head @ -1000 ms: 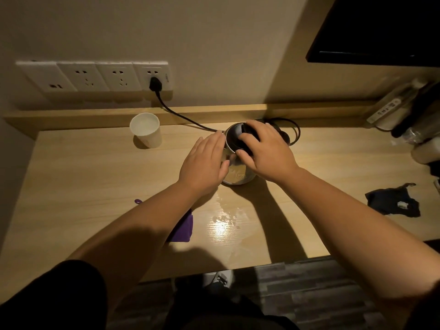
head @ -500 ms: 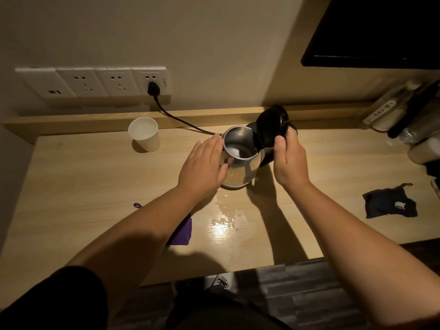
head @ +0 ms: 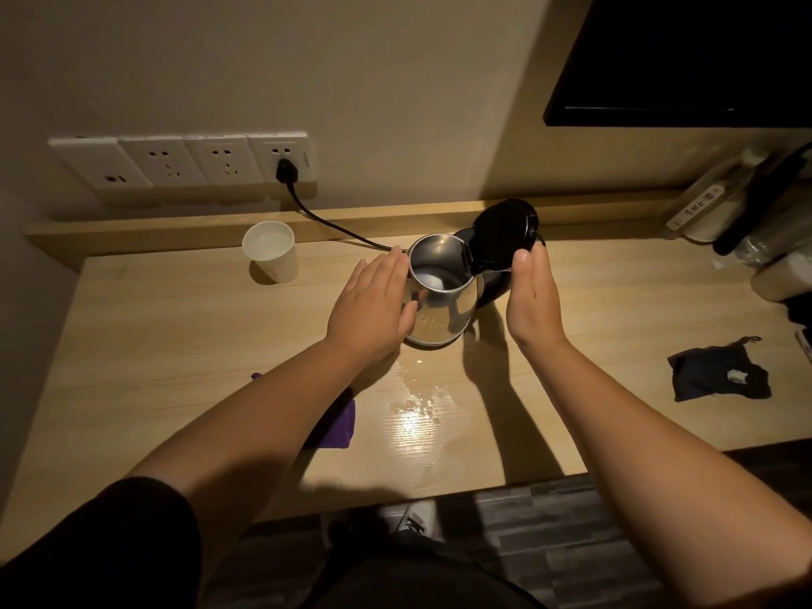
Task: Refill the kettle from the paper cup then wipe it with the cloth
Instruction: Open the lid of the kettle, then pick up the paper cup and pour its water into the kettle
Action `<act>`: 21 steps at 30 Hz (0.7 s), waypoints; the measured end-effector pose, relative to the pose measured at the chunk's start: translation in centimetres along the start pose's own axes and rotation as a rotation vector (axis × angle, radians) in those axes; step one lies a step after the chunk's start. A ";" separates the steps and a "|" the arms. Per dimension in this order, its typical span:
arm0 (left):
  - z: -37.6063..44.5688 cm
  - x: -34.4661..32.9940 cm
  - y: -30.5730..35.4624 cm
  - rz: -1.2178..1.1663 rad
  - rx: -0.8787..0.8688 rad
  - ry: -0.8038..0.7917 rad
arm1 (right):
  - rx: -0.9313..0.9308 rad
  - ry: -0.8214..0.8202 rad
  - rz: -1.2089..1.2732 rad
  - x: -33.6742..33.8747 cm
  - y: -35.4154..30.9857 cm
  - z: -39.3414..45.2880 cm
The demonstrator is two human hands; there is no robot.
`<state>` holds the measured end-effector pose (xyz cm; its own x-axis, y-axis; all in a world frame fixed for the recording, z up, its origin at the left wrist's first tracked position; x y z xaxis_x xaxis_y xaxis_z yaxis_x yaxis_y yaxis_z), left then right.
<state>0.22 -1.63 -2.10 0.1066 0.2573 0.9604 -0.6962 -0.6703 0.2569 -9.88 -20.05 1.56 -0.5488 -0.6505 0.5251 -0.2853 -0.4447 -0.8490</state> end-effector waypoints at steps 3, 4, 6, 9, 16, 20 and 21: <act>-0.4 0.5 -0.1 0.013 0.018 -0.012 | 0.022 0.018 -0.007 0.5 0.1 -0.2; -0.7 0.7 -0.3 0.014 0.028 -0.014 | 0.028 0.030 -0.024 0.7 0.1 -0.4; -1.5 1.2 -0.7 0.020 0.052 -0.016 | 0.044 0.064 -0.094 1.0 0.5 -0.9; -3.4 1.7 -1.9 0.030 0.102 -0.033 | 0.102 0.099 -0.281 1.3 1.6 -2.4; -8.4 2.0 -5.9 0.044 0.236 -0.079 | 0.283 -0.285 -0.678 -5.0 4.7 -9.6; -10.2 1.8 -8.2 0.012 0.273 -0.083 | 0.408 -0.469 -0.765 -10.4 3.8 -11.9; -10.4 1.7 -8.7 0.005 0.283 -0.083 | 0.425 -0.481 -0.766 -11.4 3.3 -12.0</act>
<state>-0.93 11.90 -3.87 0.1696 0.2034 0.9643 -0.4720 -0.8422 0.2607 -14.02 -6.70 -7.93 0.0691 -0.2349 0.9696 -0.0728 -0.9705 -0.2300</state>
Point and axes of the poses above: each hand's wrist, its own z-axis towards the middle knuckle, its own x-axis out of the back of the hand, y = z × x, the point moved 1 cm from there along z, towards the middle knuckle, and after that the axes turned 5 degrees about -z, right-handed, at the moved point
